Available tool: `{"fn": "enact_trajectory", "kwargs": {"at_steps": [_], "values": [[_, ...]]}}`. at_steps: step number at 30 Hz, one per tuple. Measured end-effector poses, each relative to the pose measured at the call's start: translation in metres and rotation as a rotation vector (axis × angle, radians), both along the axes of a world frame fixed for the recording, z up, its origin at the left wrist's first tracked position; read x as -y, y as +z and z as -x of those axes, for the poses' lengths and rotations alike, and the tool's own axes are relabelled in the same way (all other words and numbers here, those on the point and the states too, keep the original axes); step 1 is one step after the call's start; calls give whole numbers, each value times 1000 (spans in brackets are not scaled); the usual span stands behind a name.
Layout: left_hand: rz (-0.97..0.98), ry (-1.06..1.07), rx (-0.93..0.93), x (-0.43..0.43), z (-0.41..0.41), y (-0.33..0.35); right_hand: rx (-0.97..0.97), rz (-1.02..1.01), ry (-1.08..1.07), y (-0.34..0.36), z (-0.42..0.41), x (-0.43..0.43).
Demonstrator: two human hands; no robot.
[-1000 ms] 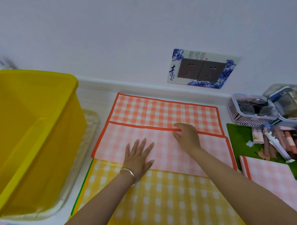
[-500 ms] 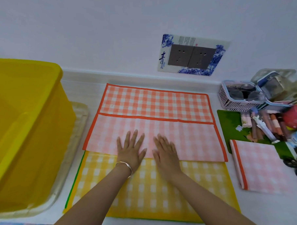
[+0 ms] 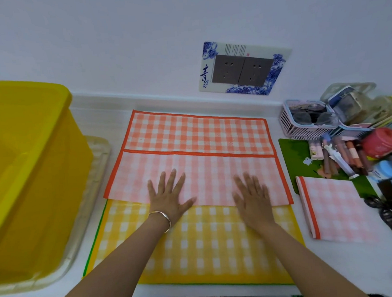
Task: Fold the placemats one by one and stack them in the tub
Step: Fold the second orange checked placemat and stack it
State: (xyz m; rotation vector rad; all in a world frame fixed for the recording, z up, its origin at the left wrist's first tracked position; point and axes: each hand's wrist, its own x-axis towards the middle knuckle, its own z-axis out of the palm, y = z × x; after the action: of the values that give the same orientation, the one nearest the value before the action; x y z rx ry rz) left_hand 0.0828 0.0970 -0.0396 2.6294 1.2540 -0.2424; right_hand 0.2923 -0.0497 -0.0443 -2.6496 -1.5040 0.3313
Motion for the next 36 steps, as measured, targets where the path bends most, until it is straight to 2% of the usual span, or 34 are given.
{"fn": "enact_trajectory", "kwargs": {"at_steps": [6,10,14,18,22,30,36], "values": [[14,1,1,1,0,1,3,18,-92,3,-39,26],[19,-3,-6,0,0,1,-38,-28,-160,9,-25,16],[25,-3,-15,1,0,1,-96,-132,-15,18,26,-25],[30,5,-3,0,0,0,-126,-55,27,11,66,-62],[35,-10,3,-2,5,-1,-35,-27,27,-3,72,-63],[-7,107,-17,-28,70,2,-14,-23,32,-3,71,-62],[8,129,-17,-36,94,5,-70,-4,54,3,69,-62]]}}
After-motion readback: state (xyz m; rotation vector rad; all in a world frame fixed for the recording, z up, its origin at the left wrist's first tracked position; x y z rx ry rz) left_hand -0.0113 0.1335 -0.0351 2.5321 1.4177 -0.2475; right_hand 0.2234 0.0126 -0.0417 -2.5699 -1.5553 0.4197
